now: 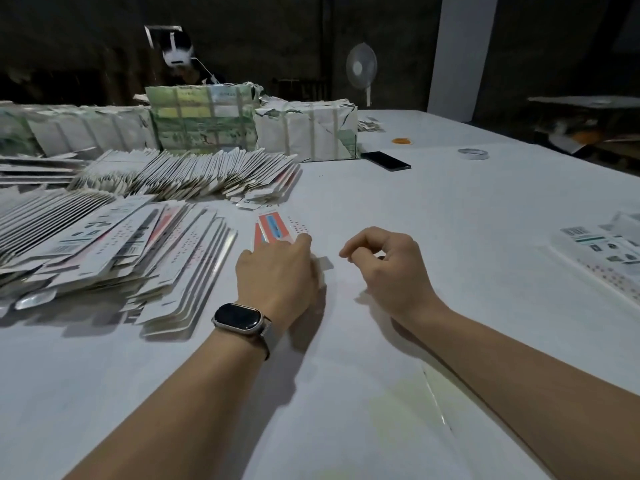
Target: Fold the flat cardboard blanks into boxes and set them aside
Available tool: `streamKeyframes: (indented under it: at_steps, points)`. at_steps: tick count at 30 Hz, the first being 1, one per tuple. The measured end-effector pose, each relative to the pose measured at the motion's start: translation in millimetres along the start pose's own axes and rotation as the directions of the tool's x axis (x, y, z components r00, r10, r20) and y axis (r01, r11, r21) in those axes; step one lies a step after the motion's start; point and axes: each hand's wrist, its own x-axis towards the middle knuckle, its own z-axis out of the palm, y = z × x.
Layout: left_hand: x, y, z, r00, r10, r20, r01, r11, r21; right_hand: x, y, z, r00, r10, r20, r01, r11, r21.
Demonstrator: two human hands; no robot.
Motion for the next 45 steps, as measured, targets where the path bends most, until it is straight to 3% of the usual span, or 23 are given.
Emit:
streamKeyframes:
  at_steps: [5,8,10,12,14,17,20,23,25,26,28,30,37,41,45]
  points:
    - [3.0,1.6,2.3,0.996,0.081,-0.037,-0.082,0.996,-0.046,0.2,0.8,-0.8,1.000,0.014,-0.025,-0.014,0.999,0.036]
    - [1.7,-0.1,-0.1,0.967,0.109,-0.231,-0.162,0.960,-0.228,4.2,2.3,-4.2,0.994,0.093,-0.059,-0.087,0.992,0.094]
    - [-0.1,2.5,-2.1,0.910,0.132,-0.394,-0.280,0.896,-0.346,9.4,4.1,-6.3,0.974,0.215,-0.075,-0.199,0.964,0.179]
    - [-2.3,7.8,-4.9,0.849,0.168,-0.500,-0.402,0.821,-0.406,14.1,2.8,-7.3,0.916,0.400,-0.022,-0.365,0.857,0.362]
    - [-5.7,15.7,-8.5,0.831,0.229,-0.506,-0.495,0.719,-0.487,16.6,0.0,-8.2,0.848,0.526,0.067,-0.467,0.681,0.563]
    - [-11.6,22.9,-9.9,0.835,0.327,-0.443,-0.550,0.525,-0.649,17.5,-0.7,-12.5,0.823,0.549,0.143,-0.479,0.537,0.694]
    - [-15.9,25.4,-10.5,0.888,0.278,-0.365,-0.452,0.391,-0.802,18.3,5.4,-16.1,0.817,0.554,0.159,-0.503,0.551,0.665]
    - [-11.8,23.9,-9.6,0.936,0.083,-0.342,-0.348,0.370,-0.861,17.7,5.6,-15.7,0.851,0.511,0.122,-0.470,0.637,0.611]
    - [-5.2,19.8,-6.5,0.964,-0.067,-0.257,-0.218,0.352,-0.910,14.9,2.8,-13.5,0.881,0.452,0.142,-0.454,0.720,0.525]
    - [-1.4,16.9,-4.5,0.975,-0.135,-0.178,-0.131,0.300,-0.945,13.1,1.8,-12.8,0.894,0.418,0.163,-0.441,0.754,0.486]
    - [3.5,11.0,-2.2,0.975,-0.218,0.051,0.071,0.083,-0.994,9.4,0.9,-11.3,0.908,0.356,0.221,-0.419,0.797,0.435]
    - [5.3,7.8,-0.8,0.953,-0.198,0.231,0.217,-0.088,-0.972,5.8,-0.5,-9.2,0.916,0.282,0.285,-0.379,0.842,0.383]
    - [1.0,15.7,2.1,0.969,-0.102,0.226,0.210,-0.144,-0.967,-2.4,-3.5,-2.0,0.945,0.176,0.276,-0.259,0.919,0.299]
    - [-2.7,17.9,-3.1,0.946,-0.052,0.321,0.312,-0.132,-0.941,-4.5,-6.9,-5.5,0.930,0.185,0.318,-0.286,0.908,0.307]
    - [-3.0,15.5,-11.0,0.921,0.005,0.389,0.371,-0.307,-0.876,-6.1,-14.4,-5.5,0.907,0.176,0.382,-0.318,0.881,0.351]
